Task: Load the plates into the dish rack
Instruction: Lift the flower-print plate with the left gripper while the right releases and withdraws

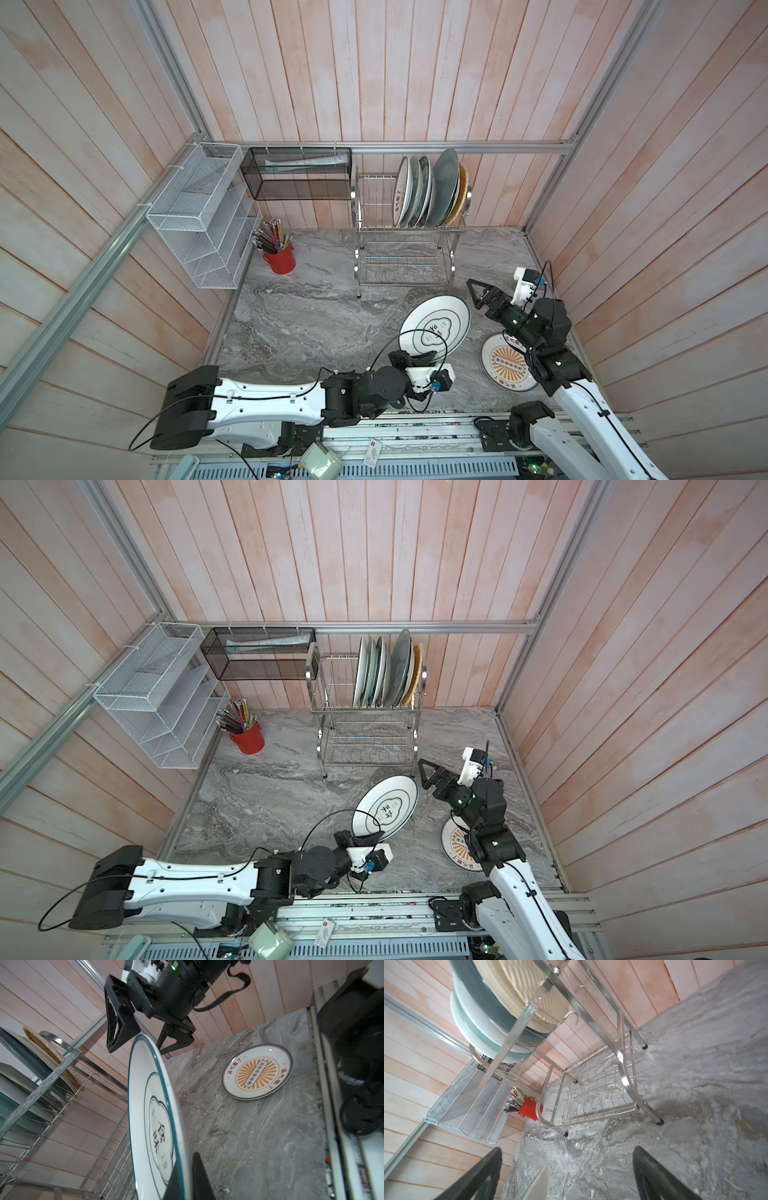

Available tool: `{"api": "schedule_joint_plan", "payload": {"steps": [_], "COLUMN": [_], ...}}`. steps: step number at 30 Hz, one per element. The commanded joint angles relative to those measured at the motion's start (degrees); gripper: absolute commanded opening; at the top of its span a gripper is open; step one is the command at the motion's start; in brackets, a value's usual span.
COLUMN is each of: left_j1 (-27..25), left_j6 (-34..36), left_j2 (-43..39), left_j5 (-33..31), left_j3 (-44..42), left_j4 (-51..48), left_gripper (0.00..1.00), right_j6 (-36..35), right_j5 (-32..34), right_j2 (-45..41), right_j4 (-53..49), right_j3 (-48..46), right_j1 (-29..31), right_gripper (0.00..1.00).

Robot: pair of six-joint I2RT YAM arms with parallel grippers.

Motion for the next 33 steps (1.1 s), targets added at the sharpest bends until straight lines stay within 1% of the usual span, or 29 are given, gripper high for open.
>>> {"api": "schedule_joint_plan", "payload": {"steps": [1, 4, 6, 12, 17, 20, 22, 26, 27, 28, 29, 31, 33], "left_j1": [-0.4, -0.3, -0.3, -0.3, -0.3, -0.3, -0.3, 0.2, 1.1, 2.5, 5.0, 11.2, 18.7], "left_j6": [-11.3, -15.6, -18.0, -24.4, -28.6, -28.7, -28.6, -24.6, -24.0, -24.2, -25.6, -30.0, -35.2], "left_j2": [-6.6, -11.9, -14.4, -19.6, -21.3, -21.1, -20.4, -16.8, -15.4, -14.4, -13.1, -10.6, -7.5], "left_j5": [5.9, 8.0, 7.8, 1.6, -2.5, -3.6, -5.6, -10.4, -11.0, -10.4, -8.6, -2.2, 5.6], "left_j3": [3.3, 3.9, 4.7, 8.7, 13.3, 16.2, 18.9, 26.7, 29.3, 31.7, 34.7, 40.6, 46.0], "left_j4": [-7.4, -8.3, -8.6, -8.4, -8.4, -7.0, -6.1, -5.7, -6.3, -7.5, -10.0, -15.8, -21.1], "left_gripper": [0.00, 0.00, 0.00, 0.00, 0.00, 0.00, 0.00, 0.00, 0.00, 0.00, 0.00, 0.00, 0.00], "right_j6": [-6.6, -8.2, -8.8, -8.8, -7.8, -7.6, -7.9, -10.0, -10.8, -11.5, -12.4, -14.5, -15.9], "right_j5": [-2.9, -4.8, -6.5, -8.2, -10.4, -11.4, -11.4, -11.1, -10.8, -10.6, -10.6, -10.4, -10.0], "right_j2": [-1.4, -1.7, -1.7, -2.0, -3.6, -4.8, -5.1, -3.8, -3.0, -2.0, -1.1, 0.8, 2.5], "right_j4": [6.6, 9.7, 12.0, 18.8, 25.1, 29.1, 31.0, 34.9, 36.0, 36.8, 37.4, 38.2, 39.3], "right_j3": [-1.7, -3.3, -4.7, -9.7, -14.4, -17.0, -18.1, -19.9, -20.2, -20.3, -20.3, -19.9, -20.1], "right_j1": [0.0, 0.0, 0.0, 0.0, 0.3, 0.8, 1.6, 4.8, 6.2, 7.4, 8.5, 11.0, 13.1], "right_gripper": [0.98, 0.98, 0.98, 0.98, 0.98, 0.98, 0.98, 0.98, 0.98, 0.98, 0.98, 0.98, 0.98]}}
